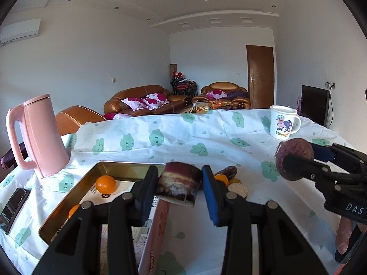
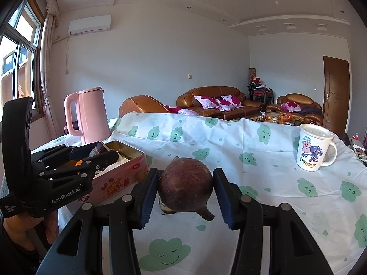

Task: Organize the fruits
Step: 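Carry passion fruit and cake into the tin box and open both tools, then grasp a round biscuit with the right tool while the left tool grasps an orange, then carry the held biscuit and orange over the tin box with both tools, then open both tools to drop the biscuit and orange into the tin box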

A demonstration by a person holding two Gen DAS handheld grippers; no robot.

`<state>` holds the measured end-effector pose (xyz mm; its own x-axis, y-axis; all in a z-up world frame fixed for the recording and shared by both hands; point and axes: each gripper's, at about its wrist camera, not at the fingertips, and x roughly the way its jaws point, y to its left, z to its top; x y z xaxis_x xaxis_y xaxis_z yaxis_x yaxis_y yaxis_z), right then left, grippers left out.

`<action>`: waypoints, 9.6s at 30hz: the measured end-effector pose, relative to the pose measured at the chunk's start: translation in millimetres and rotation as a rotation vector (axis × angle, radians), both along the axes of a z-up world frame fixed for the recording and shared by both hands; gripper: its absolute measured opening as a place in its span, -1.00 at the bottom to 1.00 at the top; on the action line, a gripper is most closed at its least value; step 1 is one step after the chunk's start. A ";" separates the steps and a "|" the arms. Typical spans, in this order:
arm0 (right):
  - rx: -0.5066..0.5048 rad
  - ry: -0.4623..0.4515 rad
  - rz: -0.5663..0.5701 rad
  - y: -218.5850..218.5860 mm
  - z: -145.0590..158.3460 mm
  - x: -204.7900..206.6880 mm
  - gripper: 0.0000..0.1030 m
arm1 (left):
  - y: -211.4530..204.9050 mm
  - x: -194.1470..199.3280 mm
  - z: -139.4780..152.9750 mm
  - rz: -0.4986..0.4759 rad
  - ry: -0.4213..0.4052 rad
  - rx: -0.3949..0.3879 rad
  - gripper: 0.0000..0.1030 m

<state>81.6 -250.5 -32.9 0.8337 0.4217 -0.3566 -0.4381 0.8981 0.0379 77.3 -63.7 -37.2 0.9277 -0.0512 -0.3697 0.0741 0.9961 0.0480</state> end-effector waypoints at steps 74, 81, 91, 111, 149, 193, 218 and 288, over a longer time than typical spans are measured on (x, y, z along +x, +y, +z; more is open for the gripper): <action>-0.111 0.269 0.371 198.5 -29.2 36.9 0.03 | 143.8 -10.6 -25.7 0.325 0.217 -0.094 0.07; -0.095 0.179 0.281 146.0 -10.3 23.2 0.16 | 129.1 -21.8 -7.5 0.284 0.144 -0.110 0.72; -0.184 0.253 0.006 57.3 -21.1 54.9 0.17 | 57.0 -7.5 1.2 0.123 0.123 -0.065 0.88; -0.192 0.418 0.047 66.7 -48.6 81.8 -0.27 | 55.0 51.9 -2.7 0.228 0.150 0.037 0.90; 0.016 0.350 -0.121 -7.7 -32.4 79.3 -0.30 | -41.7 98.3 -41.2 -0.149 0.423 -0.067 -0.36; 0.060 0.132 -0.046 -9.9 -9.7 46.1 -0.29 | -38.8 53.5 -9.5 -0.077 0.129 -0.023 -0.37; 0.061 0.069 -0.032 -3.3 -3.9 34.9 -0.30 | -31.7 25.9 -2.6 -0.055 0.050 -0.024 -0.37; -0.102 0.206 0.315 154.9 -17.8 18.1 0.23 | 139.8 0.4 -8.9 0.227 0.161 -0.153 0.55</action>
